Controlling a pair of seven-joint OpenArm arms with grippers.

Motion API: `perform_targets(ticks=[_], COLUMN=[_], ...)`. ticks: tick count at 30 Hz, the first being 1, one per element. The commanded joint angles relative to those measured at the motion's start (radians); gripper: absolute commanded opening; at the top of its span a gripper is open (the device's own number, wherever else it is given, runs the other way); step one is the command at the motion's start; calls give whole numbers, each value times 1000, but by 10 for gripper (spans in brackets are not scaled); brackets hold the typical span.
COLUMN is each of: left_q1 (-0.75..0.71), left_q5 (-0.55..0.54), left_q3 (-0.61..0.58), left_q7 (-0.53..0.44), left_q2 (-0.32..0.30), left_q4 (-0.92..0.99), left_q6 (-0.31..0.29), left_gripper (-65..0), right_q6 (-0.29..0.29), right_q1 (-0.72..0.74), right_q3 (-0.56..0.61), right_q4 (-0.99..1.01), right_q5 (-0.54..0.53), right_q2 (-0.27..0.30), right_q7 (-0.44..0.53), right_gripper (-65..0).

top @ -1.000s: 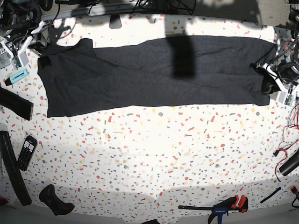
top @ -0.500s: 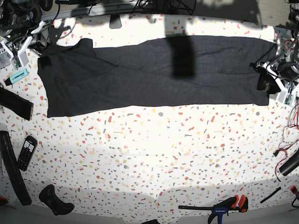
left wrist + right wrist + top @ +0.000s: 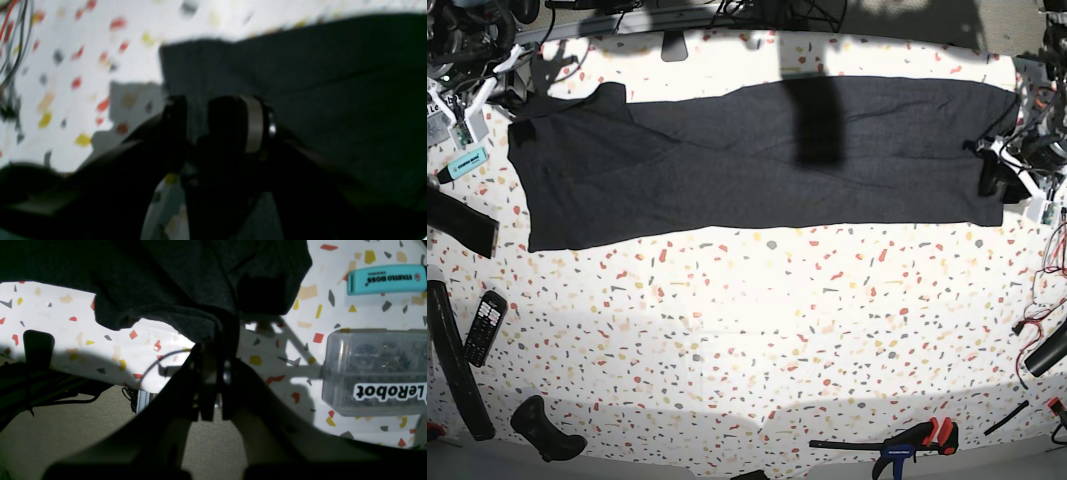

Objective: Fold the T-shirt properly
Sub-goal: 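Adjust the strip end under the left gripper, pinching and smoothing it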

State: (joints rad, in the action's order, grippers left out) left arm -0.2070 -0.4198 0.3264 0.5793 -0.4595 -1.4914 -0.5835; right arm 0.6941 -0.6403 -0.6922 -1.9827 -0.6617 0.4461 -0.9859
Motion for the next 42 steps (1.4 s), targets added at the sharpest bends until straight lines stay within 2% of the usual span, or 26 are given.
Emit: perform_targets(ticks=[1, 9, 19, 21, 26, 29, 34, 37, 42], left_q1=[8, 8, 8, 8, 8, 8, 8, 8, 7], left_q5=[-6, 26, 24, -12, -105, -105, -105, -105, -105], left_q3=[8, 8, 8, 8, 8, 8, 8, 8, 8], left_q7=[-16, -20, -28, -27, -27, -27, -27, -26, -3], left_q2=[-18, -17, -18, -18, -18, -18, -18, -18, -18], left_q4=[-13, 8, 11, 11, 6, 6, 6, 6, -18], left_q6=[-1, -1, 0, -1, -5, -33, -39, -39, -39], left_gripper=[-413, -418, -565, -593, -596, -596, -596, -650, -650], right_q6=[4, 4, 4, 4, 4, 4, 4, 4, 4], right_q1=[-3, -3, -3, -3, -3, -3, -3, -3, -3], right_q3=[-9, -9, -9, -9, -9, -9, -9, -9, -9], right_q4=[-11, -11, -11, -11, -11, -10, -11, -11, -11], right_q5=[-13, -13, -13, -13, -12, -13, -12, -12, -12], right_q2=[17, 17, 16, 17, 16, 16, 16, 16, 16], right_q7=[9, 9, 9, 9, 9, 8, 8, 8, 0], right_gripper=[-650, -650, -650, -650, -650, -650, -650, -650, -650])
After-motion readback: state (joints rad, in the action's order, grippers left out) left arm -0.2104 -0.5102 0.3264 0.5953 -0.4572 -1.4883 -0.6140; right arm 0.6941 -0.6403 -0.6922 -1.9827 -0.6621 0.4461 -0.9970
